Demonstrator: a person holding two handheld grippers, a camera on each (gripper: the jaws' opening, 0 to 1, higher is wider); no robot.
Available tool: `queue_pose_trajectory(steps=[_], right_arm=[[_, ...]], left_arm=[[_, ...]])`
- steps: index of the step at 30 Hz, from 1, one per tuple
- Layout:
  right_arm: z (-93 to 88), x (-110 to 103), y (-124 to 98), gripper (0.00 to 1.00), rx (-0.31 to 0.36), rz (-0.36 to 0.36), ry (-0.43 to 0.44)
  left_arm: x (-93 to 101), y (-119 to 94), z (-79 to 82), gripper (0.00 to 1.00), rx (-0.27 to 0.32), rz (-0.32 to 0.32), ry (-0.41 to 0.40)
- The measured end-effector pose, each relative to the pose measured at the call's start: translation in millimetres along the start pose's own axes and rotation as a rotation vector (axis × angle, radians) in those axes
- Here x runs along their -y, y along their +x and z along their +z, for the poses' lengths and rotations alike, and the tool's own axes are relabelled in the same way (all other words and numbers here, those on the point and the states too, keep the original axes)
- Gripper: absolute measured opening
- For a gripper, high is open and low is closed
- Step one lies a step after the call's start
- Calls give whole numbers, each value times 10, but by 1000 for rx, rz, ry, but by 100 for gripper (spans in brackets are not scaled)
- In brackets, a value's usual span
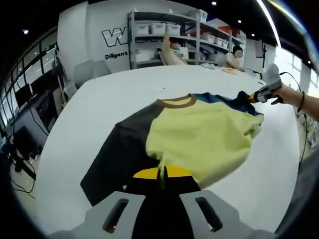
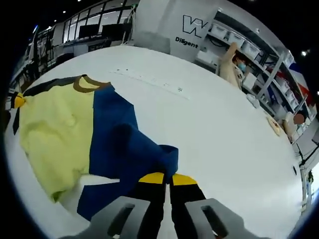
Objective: Fold the garment on the visible template until the final outline fits inside the template.
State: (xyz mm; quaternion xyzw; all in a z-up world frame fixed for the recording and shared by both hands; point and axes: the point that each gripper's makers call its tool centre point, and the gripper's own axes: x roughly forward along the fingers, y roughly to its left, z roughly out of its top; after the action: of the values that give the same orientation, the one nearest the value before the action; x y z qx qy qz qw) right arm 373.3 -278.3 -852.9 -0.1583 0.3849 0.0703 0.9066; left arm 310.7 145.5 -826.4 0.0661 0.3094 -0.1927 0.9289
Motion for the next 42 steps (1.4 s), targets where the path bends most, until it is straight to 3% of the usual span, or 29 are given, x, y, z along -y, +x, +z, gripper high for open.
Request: queue_pose_trajectory(steps=[3, 7, 9, 11, 15, 19, 23, 27, 32, 36, 42], right_arm=[[16, -3, 2, 0, 22, 20, 97], [125, -30, -130, 19, 98, 33, 134], [188, -181, -237, 27, 145, 105, 179], [199, -243, -290, 36, 154, 131, 196], [221, -521, -491, 47, 158, 195, 117], [294, -788, -670, 55, 201, 277, 116], [237, -1129, -794, 58, 218, 374, 37], [55, -1284, -802, 55, 186, 385, -98], [-150, -1377, -744, 44, 138, 378, -177], [-123, -1412, -759, 26, 178, 375, -166], [-91, -1416, -754, 8, 207, 369, -194]], left_arm=[[27, 14, -43, 0, -18, -22, 14], [6, -28, -62, 3, -6, -16, 6], [-11, -47, -55, 11, -3, -23, -10], [-19, -67, -38, 25, 2, -26, -11], [24, -134, -54, 38, -7, -67, -37], [40, -176, -122, 39, -25, -74, 12], [92, -192, -206, 37, -66, -116, 20], [76, -185, -259, 35, -82, -102, 37], [75, -170, -312, 31, -95, -112, 29], [121, -118, -393, 27, -122, -136, 28], [148, -71, -341, 17, -90, -142, 72]])
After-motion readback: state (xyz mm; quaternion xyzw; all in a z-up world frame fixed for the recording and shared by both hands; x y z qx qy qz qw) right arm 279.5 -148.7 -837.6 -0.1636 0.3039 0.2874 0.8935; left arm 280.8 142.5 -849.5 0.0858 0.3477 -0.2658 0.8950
